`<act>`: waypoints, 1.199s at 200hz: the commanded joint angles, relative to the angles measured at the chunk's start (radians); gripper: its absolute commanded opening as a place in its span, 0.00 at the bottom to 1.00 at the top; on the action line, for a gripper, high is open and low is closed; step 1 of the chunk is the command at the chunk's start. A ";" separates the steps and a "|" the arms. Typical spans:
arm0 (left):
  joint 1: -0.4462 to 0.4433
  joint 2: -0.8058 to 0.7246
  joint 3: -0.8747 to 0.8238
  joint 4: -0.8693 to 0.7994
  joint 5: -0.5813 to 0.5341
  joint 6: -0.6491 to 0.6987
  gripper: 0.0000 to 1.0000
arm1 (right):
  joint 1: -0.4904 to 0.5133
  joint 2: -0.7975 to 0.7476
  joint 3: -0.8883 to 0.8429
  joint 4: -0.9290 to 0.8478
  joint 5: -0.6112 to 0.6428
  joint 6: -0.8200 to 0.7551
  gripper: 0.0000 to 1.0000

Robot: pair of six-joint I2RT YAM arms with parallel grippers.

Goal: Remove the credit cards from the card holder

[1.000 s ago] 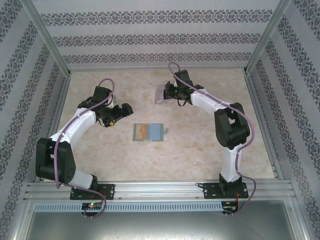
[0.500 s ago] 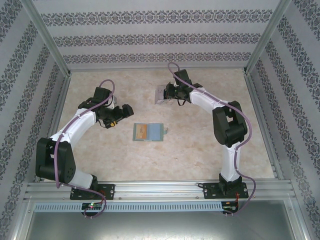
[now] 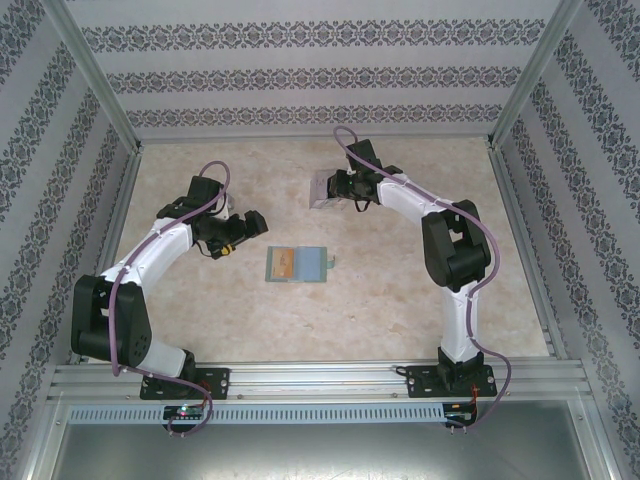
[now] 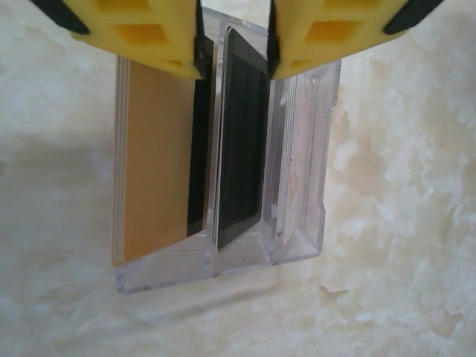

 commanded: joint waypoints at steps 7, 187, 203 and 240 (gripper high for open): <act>0.010 -0.012 -0.001 0.008 0.002 -0.002 0.99 | -0.009 -0.077 0.020 -0.042 -0.009 -0.023 0.40; 0.030 0.028 0.082 -0.090 -0.166 -0.007 0.99 | 0.433 -0.213 -0.202 -0.205 0.017 0.062 0.55; 0.033 0.021 0.072 -0.090 -0.174 -0.016 0.99 | 0.444 -0.161 -0.171 -0.213 0.019 0.063 0.54; 0.039 0.014 0.059 -0.091 -0.183 -0.025 0.99 | 0.454 -0.055 -0.094 -0.271 0.079 0.033 0.53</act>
